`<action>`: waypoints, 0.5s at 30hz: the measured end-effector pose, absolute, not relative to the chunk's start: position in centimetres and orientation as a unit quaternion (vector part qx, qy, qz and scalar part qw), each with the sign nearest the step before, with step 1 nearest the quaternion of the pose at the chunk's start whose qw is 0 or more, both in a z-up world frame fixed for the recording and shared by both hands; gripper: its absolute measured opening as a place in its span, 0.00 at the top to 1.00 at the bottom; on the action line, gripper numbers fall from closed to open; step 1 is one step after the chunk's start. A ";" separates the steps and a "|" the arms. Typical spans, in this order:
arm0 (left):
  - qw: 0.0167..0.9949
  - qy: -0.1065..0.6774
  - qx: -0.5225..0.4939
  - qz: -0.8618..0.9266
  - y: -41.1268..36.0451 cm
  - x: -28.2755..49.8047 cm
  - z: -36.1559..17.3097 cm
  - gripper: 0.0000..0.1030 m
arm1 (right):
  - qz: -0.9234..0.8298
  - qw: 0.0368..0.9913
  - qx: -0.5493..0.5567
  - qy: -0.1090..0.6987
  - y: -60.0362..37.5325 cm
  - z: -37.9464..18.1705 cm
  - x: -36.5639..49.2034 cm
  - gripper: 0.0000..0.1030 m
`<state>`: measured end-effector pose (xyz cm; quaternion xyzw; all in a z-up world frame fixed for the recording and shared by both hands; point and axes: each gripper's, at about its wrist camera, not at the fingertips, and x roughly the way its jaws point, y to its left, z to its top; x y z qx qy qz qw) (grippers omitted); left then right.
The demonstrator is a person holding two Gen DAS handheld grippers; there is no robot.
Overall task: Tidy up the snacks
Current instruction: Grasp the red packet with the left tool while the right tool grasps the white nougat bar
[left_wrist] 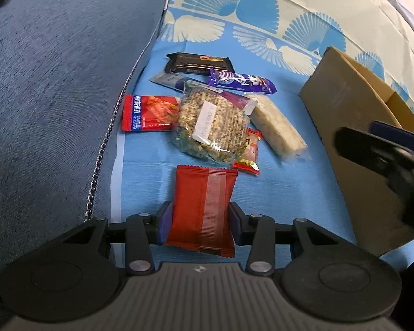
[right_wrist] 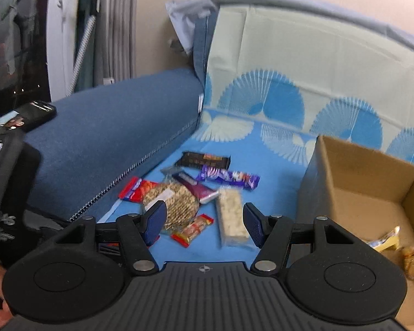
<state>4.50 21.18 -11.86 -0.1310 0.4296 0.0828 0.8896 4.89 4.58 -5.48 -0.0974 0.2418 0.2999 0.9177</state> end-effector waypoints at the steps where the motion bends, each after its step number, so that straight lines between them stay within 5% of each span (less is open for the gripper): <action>1: 0.890 0.429 -0.131 0.083 21.2 4.5 -11.8 0.54 | 0.297 0.915 -0.099 0.254 4.9 -5.5 5.5 0.39; 15: 0.896 0.417 -0.131 0.074 20.9 4.1 -11.7 0.54 | 0.216 0.905 -0.121 0.345 8.9 -12.0 14.9 0.38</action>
